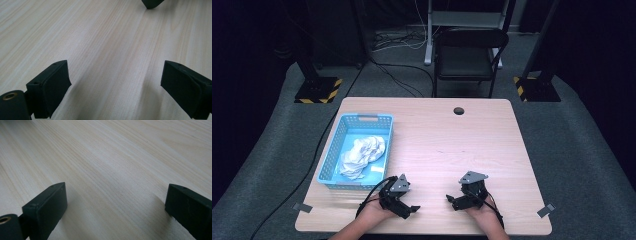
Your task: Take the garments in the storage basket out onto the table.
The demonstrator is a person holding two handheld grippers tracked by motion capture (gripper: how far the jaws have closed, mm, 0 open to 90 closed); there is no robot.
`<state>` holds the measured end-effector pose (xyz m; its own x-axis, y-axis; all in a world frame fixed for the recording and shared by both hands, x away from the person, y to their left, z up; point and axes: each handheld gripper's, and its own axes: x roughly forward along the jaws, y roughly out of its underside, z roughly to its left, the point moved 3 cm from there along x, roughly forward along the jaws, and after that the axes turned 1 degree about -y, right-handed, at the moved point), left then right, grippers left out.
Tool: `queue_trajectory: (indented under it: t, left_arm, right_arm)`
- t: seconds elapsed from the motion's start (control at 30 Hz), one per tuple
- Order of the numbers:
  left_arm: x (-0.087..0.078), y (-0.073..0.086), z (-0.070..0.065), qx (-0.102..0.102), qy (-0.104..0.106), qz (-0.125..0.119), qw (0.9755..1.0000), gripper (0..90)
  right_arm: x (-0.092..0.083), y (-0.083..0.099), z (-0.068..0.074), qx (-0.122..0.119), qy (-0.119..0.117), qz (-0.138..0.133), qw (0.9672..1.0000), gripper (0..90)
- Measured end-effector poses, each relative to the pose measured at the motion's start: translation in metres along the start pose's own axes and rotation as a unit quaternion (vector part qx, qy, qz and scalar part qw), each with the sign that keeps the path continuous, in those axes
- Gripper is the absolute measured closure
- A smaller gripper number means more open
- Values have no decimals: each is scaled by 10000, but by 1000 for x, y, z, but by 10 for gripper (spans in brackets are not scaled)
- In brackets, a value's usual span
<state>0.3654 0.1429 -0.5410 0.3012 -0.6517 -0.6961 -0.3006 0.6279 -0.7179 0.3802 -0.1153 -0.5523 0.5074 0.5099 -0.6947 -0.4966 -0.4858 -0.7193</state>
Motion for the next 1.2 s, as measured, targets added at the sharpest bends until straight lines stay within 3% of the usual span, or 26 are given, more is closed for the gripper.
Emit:
queue_trajectory:
  t: [0.63,1.2]
  left_arm:
    - [-12,-6,-3,-22,-3,-183,9998,82]
    - [-34,-18,-5,-61,9,-481,9988,81]
  right_arm:
    - [0,0,0,-1,-1,0,10000,35]
    - [0,0,0,0,0,1,10000,35]
